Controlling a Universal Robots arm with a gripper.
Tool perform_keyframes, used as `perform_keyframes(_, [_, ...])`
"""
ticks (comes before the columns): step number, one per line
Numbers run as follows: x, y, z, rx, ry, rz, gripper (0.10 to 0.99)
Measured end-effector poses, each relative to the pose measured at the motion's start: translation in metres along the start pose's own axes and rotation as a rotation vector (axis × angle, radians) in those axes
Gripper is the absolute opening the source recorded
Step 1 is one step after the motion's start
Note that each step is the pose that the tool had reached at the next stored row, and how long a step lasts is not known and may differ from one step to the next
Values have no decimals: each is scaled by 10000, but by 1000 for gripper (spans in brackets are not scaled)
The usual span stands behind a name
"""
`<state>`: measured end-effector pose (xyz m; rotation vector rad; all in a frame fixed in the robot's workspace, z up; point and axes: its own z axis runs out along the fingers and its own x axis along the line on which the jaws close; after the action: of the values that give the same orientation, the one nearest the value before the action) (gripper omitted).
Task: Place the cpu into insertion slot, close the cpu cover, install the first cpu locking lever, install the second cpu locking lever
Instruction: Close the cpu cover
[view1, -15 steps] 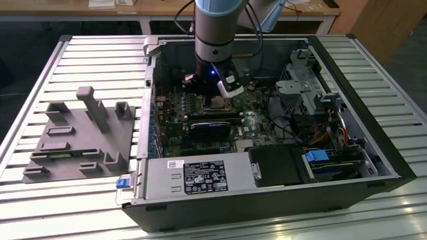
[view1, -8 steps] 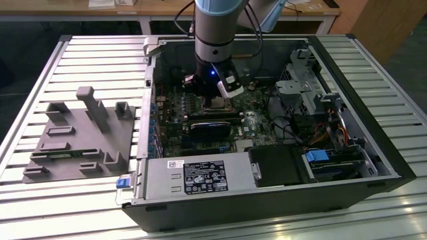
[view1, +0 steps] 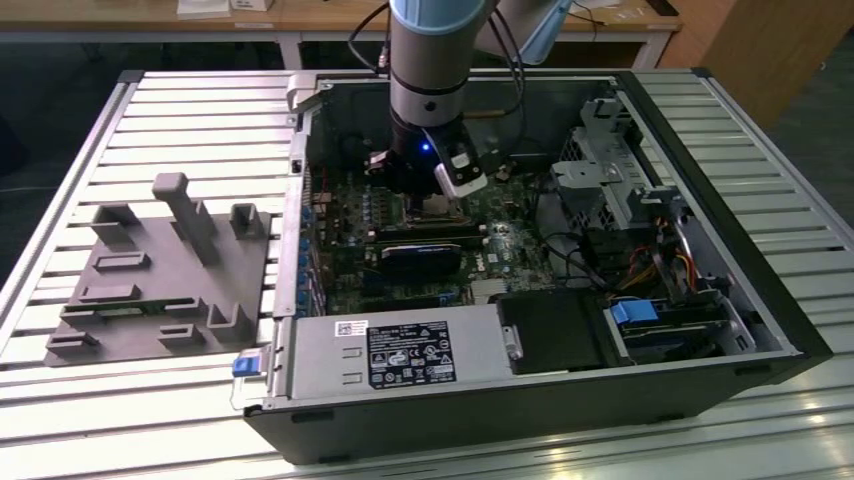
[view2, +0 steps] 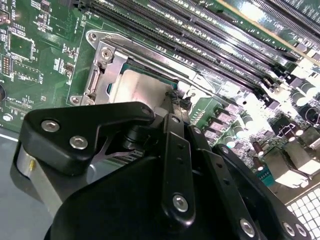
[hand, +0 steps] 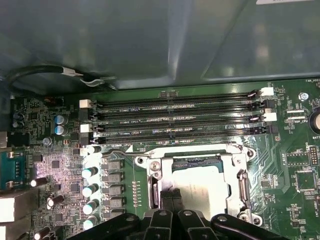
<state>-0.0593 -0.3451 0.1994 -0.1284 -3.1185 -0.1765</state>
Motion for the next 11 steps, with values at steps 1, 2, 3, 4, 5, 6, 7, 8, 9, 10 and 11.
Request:
perform_keyframes(1, [0,0,0,0,0,-1,106])
perform_keyframes(2, [0,0,0,-1,0,-1,106])
perform_keyframes(3, [-1,0,0,-2,0,-1,106])
perform_keyframes(4, [-1,0,0,-1,0,-1,106])
perform_keyframes(5, [-1,0,0,-3,0,-1,106])
perform_keyframes(6, [-1,1,0,-4,-1,-2,106])
perform_keyframes(7, [-1,2,-4,-6,-2,-2,106])
perform_keyframes(8, [-1,3,-13,-7,-3,-2,106])
perform_keyframes(9, [0,4,-25,-5,-1,-2,106])
perform_keyframes(10, [0,5,-36,-3,-1,-1,106])
perform_keyframes(11, [0,6,-42,-3,-1,-1,106])
